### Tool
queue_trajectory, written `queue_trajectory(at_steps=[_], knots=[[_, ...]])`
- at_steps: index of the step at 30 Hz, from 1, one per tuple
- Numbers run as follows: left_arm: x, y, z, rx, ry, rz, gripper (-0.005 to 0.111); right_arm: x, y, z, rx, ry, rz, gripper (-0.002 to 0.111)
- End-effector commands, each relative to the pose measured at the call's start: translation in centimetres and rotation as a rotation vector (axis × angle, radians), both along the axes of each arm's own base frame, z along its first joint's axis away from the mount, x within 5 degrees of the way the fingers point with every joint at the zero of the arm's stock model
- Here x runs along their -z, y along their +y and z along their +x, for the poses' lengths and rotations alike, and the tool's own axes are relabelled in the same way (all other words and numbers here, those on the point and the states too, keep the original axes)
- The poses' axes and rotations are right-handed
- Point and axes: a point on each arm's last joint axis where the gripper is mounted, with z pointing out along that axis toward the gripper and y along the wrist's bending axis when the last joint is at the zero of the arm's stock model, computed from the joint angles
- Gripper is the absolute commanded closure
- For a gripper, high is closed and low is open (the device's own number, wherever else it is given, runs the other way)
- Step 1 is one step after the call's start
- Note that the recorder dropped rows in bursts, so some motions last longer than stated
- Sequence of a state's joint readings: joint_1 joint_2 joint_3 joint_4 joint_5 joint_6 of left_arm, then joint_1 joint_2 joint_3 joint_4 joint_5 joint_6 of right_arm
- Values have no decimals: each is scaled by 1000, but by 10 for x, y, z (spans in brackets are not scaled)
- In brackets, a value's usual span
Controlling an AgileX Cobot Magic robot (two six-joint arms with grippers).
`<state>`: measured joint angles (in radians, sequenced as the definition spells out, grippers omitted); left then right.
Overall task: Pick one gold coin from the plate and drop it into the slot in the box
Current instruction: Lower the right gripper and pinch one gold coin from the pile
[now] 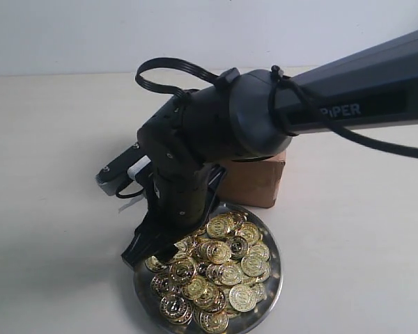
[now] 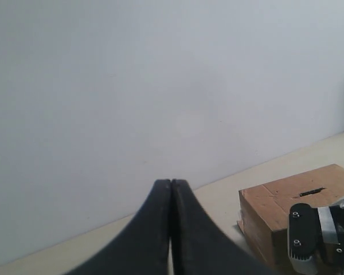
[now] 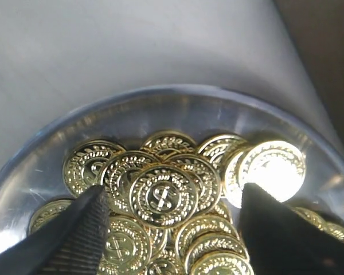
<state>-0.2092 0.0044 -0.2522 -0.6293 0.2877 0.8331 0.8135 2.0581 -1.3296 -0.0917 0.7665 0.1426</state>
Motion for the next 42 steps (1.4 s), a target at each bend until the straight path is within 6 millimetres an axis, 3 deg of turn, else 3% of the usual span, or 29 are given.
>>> queue_trajectory(at_steps=[1, 21, 42], knots=[[2, 0, 0, 7, 4, -2, 107, 2, 2, 0, 10, 14, 3, 46], [2, 0, 0, 7, 5, -4, 107, 4, 4, -2, 33, 43, 22, 56], [2, 0, 0, 7, 5, -4, 107, 4, 4, -2, 25, 42, 20, 56]])
